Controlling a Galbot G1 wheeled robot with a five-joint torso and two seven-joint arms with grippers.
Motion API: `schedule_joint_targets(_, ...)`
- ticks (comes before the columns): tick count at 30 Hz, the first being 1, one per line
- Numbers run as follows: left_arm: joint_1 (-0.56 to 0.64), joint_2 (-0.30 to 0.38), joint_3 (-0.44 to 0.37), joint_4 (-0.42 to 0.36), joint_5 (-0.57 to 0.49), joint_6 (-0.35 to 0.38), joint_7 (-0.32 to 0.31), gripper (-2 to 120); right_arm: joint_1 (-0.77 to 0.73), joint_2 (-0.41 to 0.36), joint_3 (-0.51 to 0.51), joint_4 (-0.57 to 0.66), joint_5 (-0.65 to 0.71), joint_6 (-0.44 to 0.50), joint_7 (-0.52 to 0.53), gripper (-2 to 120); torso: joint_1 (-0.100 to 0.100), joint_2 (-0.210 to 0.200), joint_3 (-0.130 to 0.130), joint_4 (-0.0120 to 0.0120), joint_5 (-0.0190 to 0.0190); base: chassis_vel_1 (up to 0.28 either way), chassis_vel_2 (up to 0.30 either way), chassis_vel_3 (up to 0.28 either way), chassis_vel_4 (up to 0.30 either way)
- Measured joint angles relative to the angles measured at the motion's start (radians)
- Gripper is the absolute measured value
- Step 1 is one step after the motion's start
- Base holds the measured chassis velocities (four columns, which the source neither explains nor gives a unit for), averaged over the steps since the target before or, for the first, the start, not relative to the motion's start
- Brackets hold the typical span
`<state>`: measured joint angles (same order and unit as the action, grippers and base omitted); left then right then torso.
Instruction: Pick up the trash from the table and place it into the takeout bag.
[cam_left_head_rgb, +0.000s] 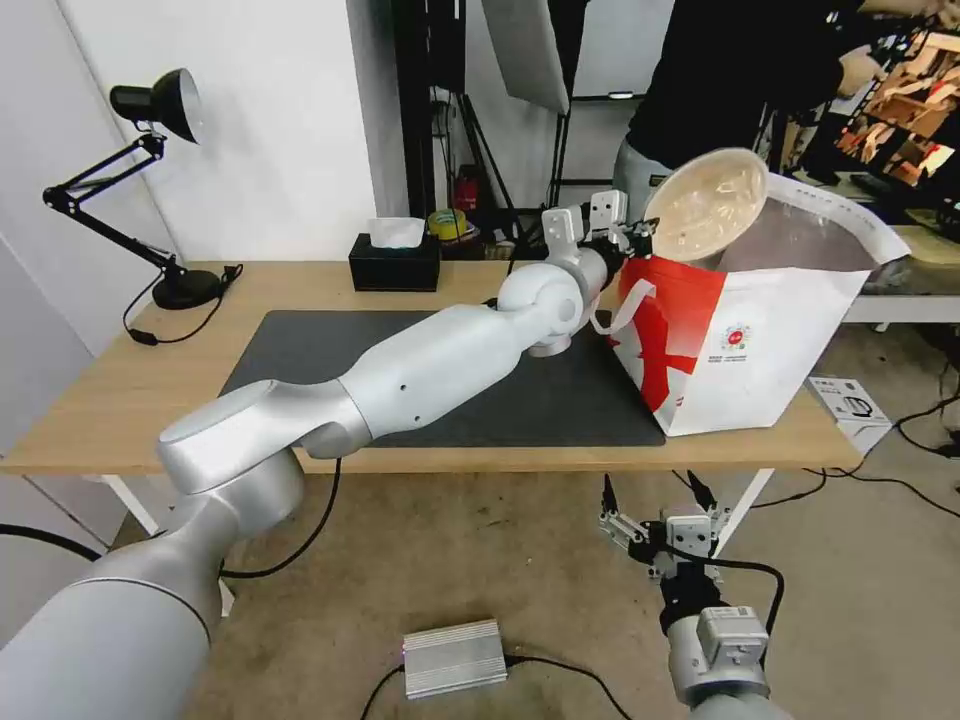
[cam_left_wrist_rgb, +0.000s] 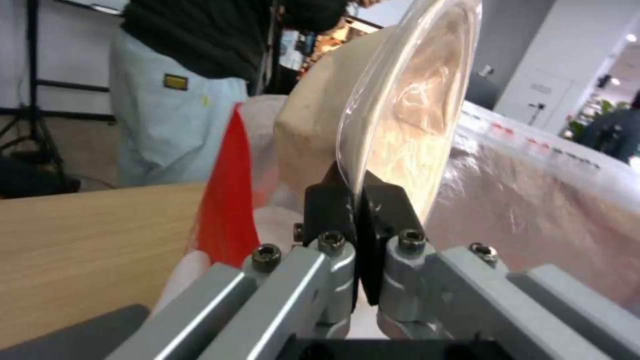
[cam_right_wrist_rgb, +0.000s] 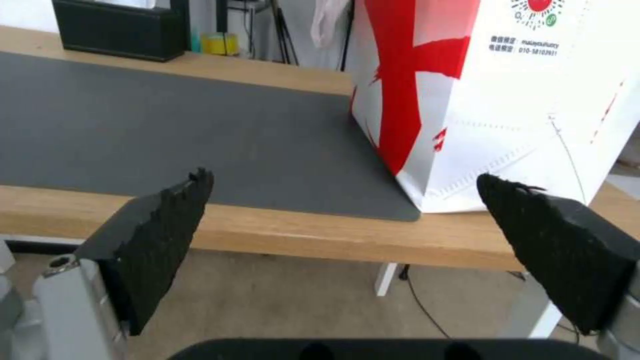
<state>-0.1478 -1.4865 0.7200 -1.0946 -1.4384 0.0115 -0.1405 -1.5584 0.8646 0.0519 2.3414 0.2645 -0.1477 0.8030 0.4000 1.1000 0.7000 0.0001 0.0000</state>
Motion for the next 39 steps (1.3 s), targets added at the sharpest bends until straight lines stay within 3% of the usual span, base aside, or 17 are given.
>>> schedule_joint_targets(32, -0.041, -0.008, 0.061, 0.037, 0.03, 0.025, 0.073, 0, 0.0, 0.0, 0.0, 0.0, 0.0, 0.0, 0.0, 100, 0.0, 0.0, 0.0, -0.0001, 0.0, 0.0, 0.0, 0.0, 0.0)
schedule_joint_targets(39, -0.041, -0.017, 0.05, 0.05, 0.017, 0.034, 0.067, 23, 0.0, 0.0, 0.0, 0.0, 0.0, 0.0, 0.0, 100, 0.0, 0.0, 0.0, -0.0001, 0.0, 0.0, 0.0, 0.0, 0.0)
